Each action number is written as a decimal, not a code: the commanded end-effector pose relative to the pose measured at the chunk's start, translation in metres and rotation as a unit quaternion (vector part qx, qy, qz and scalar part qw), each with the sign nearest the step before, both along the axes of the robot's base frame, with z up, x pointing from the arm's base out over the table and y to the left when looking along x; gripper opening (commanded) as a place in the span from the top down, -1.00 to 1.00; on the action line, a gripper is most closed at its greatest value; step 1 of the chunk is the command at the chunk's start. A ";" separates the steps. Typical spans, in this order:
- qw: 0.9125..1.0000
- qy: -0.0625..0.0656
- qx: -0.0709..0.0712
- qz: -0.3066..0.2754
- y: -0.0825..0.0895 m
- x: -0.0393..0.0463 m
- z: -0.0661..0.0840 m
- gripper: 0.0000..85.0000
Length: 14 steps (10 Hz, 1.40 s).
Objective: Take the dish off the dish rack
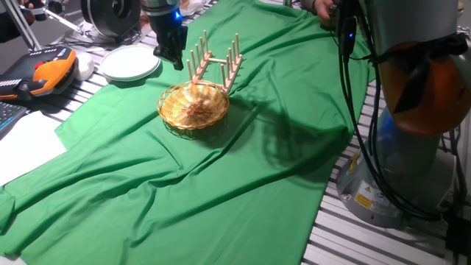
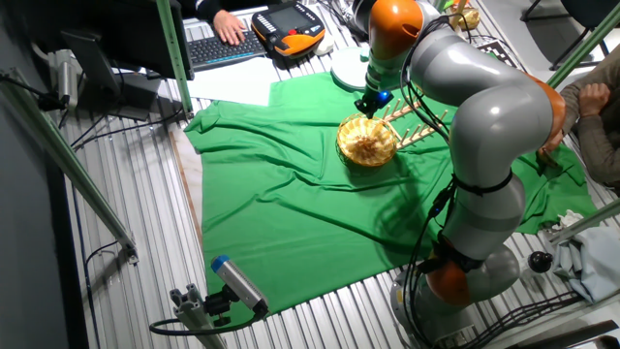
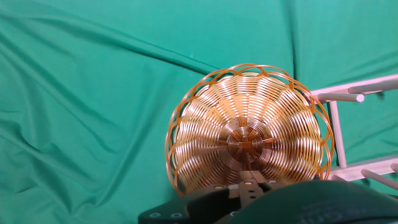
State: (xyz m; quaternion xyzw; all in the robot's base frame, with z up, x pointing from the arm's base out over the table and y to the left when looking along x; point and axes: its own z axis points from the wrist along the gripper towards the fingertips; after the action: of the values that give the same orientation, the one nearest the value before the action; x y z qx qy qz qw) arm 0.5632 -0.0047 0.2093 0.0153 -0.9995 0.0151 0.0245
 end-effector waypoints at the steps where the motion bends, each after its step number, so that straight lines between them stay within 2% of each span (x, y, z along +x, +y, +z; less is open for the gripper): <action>1: 1.000 0.000 0.000 0.000 0.000 -0.0006 0.000 1.00; 3: 1.000 -0.003 -0.006 0.001 -0.001 0.0009 0.001 1.00; 7: 1.000 0.005 -0.003 0.001 0.001 -0.0018 0.000 1.00; 8: 1.000 0.004 -0.002 0.000 0.002 -0.0042 0.001 1.00; 9: 1.000 -0.001 -0.009 0.001 0.003 -0.0038 0.002 1.00; 12: 1.000 0.014 -0.002 0.005 0.002 -0.0034 0.003 1.00; 14: 1.000 0.018 -0.004 0.008 0.002 -0.0032 0.003 1.00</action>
State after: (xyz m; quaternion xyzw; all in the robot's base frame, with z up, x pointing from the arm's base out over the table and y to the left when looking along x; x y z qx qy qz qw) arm 0.5601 -0.0025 0.2125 0.0233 -0.9987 0.0189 0.0423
